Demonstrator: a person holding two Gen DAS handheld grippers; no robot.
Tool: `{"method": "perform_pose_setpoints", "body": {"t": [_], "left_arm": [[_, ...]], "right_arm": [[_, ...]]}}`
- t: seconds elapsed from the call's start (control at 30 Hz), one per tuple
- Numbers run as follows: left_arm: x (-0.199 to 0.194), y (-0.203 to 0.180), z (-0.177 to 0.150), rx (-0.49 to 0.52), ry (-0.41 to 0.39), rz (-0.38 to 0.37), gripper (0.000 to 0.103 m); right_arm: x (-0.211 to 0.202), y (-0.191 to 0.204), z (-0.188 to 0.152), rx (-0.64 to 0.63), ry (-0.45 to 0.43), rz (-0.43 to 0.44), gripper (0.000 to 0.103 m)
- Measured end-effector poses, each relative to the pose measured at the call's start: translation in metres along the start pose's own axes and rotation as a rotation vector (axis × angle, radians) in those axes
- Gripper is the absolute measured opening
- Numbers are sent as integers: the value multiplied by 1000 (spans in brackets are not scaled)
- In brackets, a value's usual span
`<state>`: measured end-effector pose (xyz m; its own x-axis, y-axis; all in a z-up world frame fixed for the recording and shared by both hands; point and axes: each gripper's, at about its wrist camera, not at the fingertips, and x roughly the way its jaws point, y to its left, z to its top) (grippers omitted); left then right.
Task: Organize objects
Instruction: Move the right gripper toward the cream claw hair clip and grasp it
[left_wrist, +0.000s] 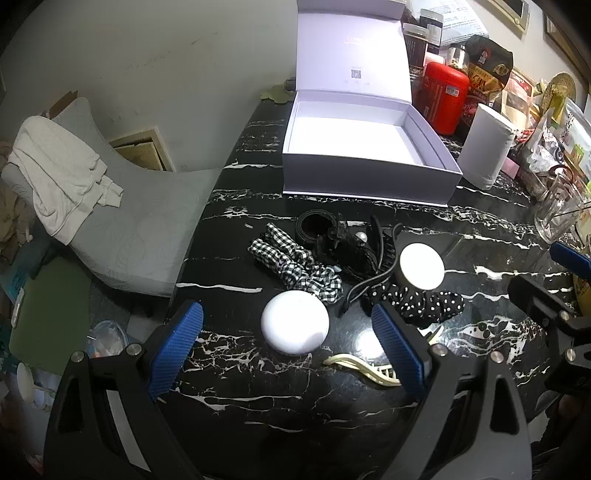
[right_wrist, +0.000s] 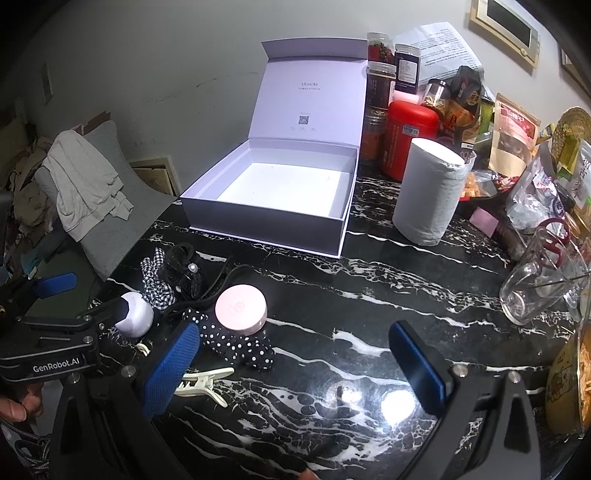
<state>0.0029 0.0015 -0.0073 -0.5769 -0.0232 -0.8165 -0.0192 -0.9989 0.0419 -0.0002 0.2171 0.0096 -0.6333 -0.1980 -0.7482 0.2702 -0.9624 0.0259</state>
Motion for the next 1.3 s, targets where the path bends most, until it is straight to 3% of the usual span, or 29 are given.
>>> {"method": "perform_pose_setpoints", "body": {"t": [1.3], "left_arm": [[6,-1,-3,-11,22,30,93]], "right_arm": [[1,-1,-4,3,11,6,103]]}}
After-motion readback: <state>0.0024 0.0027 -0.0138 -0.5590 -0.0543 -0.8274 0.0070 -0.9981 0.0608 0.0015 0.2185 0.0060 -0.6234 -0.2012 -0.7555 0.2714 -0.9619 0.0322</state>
